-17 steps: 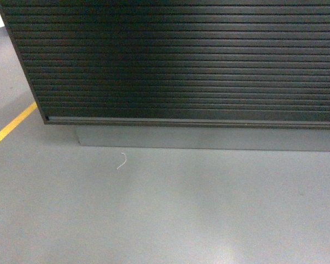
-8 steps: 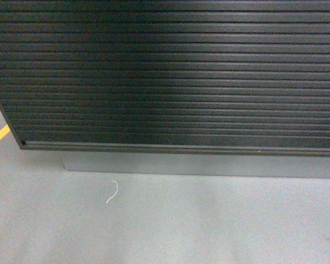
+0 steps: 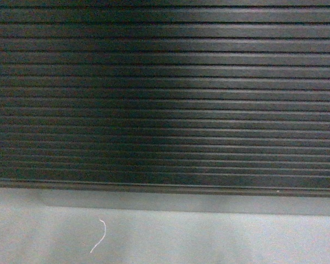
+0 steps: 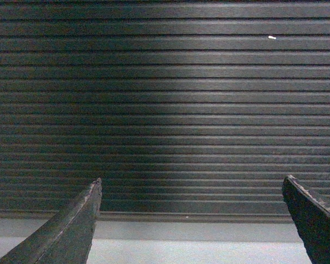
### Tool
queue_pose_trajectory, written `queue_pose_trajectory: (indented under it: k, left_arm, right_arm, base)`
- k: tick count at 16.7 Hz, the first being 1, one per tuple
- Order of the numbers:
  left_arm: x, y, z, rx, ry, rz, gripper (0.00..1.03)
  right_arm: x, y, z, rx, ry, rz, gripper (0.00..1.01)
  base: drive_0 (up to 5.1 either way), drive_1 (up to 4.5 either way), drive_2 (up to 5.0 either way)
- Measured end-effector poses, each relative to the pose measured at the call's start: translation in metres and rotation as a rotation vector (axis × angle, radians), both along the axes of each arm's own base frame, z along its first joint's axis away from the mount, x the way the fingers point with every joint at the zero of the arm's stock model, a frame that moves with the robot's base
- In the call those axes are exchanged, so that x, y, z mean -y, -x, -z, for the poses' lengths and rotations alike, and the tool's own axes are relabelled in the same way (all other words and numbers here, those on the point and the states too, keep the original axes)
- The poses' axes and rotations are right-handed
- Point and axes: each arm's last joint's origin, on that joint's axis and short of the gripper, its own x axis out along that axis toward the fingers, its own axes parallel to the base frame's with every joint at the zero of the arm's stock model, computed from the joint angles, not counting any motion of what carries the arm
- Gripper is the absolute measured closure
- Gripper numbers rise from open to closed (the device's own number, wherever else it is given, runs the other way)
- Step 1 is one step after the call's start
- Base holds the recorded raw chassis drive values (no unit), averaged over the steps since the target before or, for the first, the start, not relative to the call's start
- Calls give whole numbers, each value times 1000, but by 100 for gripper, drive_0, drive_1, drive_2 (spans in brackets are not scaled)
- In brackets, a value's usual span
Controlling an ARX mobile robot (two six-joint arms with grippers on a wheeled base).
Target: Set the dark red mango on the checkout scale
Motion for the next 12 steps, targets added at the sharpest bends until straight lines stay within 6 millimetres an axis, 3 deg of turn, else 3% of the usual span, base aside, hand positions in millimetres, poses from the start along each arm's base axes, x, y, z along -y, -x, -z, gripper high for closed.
queue_pose_trajectory:
  k: [12]
  left_arm:
    - [0, 0, 0, -2, 0, 1, 5]
  right_arm:
    - [0, 0, 0, 0, 0, 0, 3]
  base:
    - [1, 431, -430]
